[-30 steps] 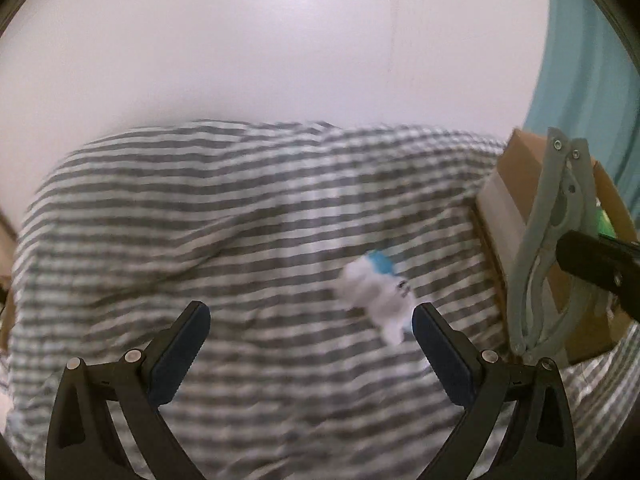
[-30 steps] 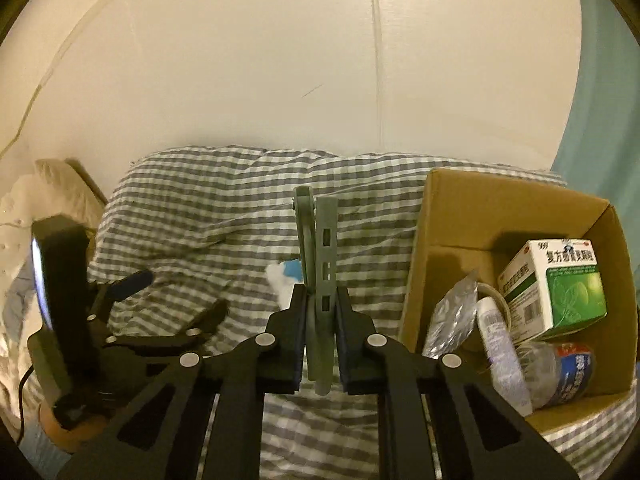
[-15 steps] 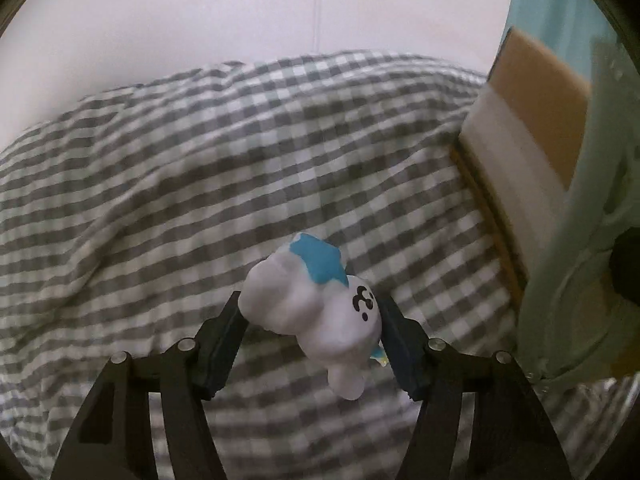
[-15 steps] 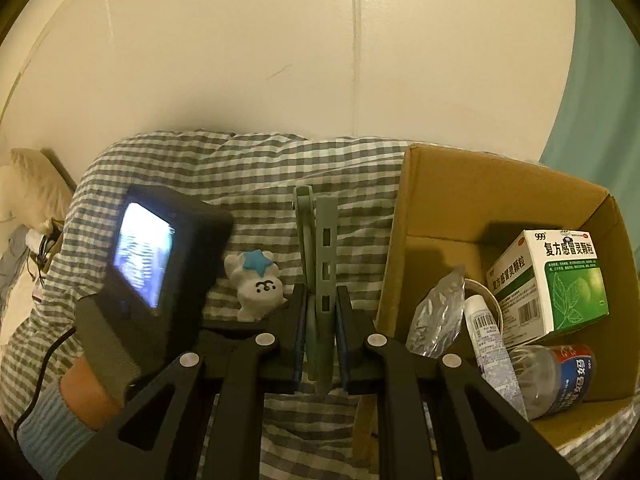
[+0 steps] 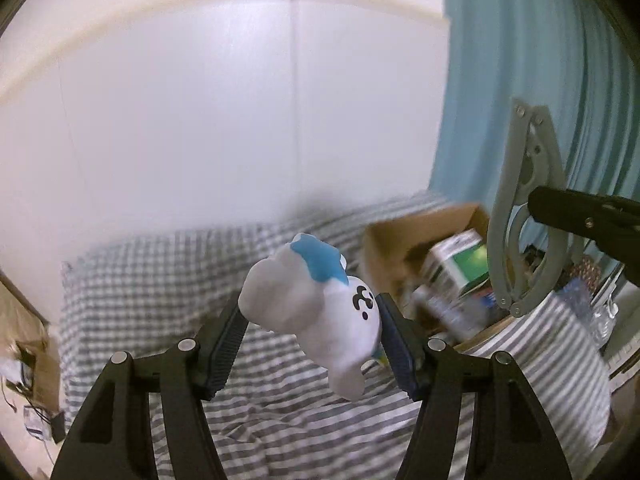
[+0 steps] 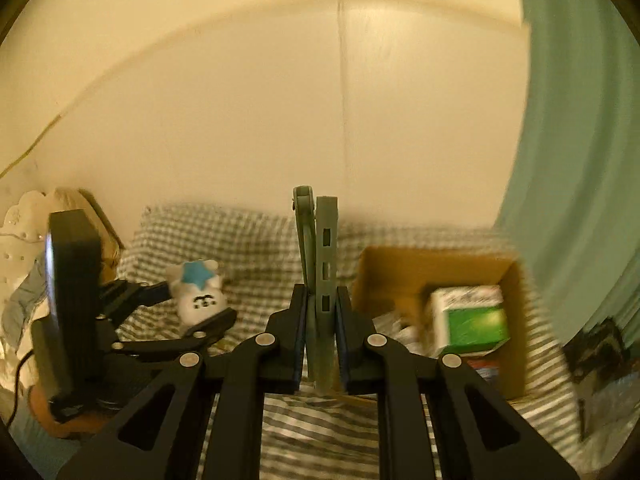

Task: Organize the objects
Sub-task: 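Release the clip and figurine into the cardboard box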

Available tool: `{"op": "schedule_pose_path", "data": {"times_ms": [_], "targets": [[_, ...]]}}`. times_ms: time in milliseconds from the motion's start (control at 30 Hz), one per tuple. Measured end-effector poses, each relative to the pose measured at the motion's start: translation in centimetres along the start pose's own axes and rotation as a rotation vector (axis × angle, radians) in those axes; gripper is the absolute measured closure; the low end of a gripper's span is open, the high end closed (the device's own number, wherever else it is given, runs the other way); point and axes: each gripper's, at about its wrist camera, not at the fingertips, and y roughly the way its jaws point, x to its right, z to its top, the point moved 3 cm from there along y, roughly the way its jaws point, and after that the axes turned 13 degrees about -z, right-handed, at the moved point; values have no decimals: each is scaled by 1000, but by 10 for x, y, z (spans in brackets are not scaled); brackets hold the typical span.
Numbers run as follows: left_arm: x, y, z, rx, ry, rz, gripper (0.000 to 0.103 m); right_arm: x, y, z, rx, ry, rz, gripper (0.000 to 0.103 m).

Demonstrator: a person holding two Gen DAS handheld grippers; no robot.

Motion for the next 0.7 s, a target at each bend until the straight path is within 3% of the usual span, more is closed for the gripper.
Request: {"op": "schedule_pose_path", "data": {"times_ms": [133, 300, 600, 700], "targets": [[37, -10, 17, 39, 11, -37, 37, 36, -29, 11, 31, -13, -53, 91], [63, 25, 22, 16, 17, -54, 37, 74, -26, 7, 16, 10, -85, 91], [82, 89, 8, -59, 57, -14, 37, 111, 80, -32, -139, 67, -82, 91], [83, 108, 3, -86, 80, -10, 37, 114, 106, -45, -171, 154, -16, 91]]}}
